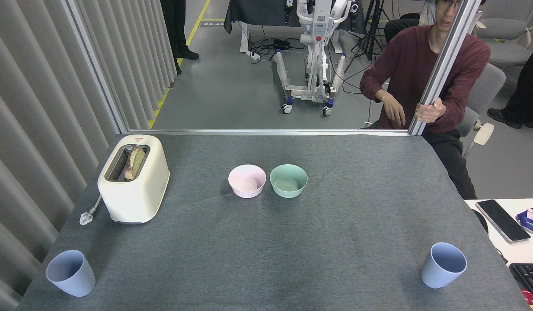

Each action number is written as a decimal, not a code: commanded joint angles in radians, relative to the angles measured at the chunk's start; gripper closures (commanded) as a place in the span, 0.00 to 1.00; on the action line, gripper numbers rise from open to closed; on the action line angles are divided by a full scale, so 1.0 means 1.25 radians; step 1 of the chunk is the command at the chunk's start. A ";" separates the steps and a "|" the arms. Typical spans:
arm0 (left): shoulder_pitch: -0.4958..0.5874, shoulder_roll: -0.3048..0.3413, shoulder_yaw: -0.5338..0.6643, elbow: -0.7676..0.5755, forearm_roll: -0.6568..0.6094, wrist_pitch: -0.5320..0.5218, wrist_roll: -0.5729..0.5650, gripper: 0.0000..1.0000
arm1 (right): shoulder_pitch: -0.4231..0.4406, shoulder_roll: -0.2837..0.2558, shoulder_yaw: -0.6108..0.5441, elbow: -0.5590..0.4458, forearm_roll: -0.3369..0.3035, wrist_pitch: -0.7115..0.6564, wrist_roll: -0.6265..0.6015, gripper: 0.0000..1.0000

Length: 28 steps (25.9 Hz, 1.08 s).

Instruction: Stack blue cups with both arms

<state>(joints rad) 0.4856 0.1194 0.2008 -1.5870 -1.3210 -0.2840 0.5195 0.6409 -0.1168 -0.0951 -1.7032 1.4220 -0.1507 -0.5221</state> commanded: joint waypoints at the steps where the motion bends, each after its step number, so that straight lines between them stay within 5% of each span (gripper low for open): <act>1: 0.004 0.000 0.000 0.007 0.000 -0.004 -0.002 0.00 | 0.000 -0.001 0.001 0.000 0.002 0.002 -0.001 0.00; 5: -0.051 -0.003 0.005 0.085 0.009 0.030 -0.001 0.00 | -0.001 -0.002 0.001 0.000 0.006 0.002 -0.001 0.00; 9: -0.132 0.000 0.006 0.166 0.015 0.156 -0.001 0.00 | -0.001 -0.002 0.001 0.000 0.007 0.002 -0.001 0.00; 28: -0.306 0.036 0.008 0.368 0.012 0.173 -0.001 0.00 | -0.002 -0.003 0.000 -0.003 0.010 0.000 -0.001 0.00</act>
<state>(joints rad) 0.1379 0.1532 0.2102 -1.1704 -1.3055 -0.0722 0.5171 0.6381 -0.1212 -0.0951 -1.7073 1.4327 -0.1503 -0.5289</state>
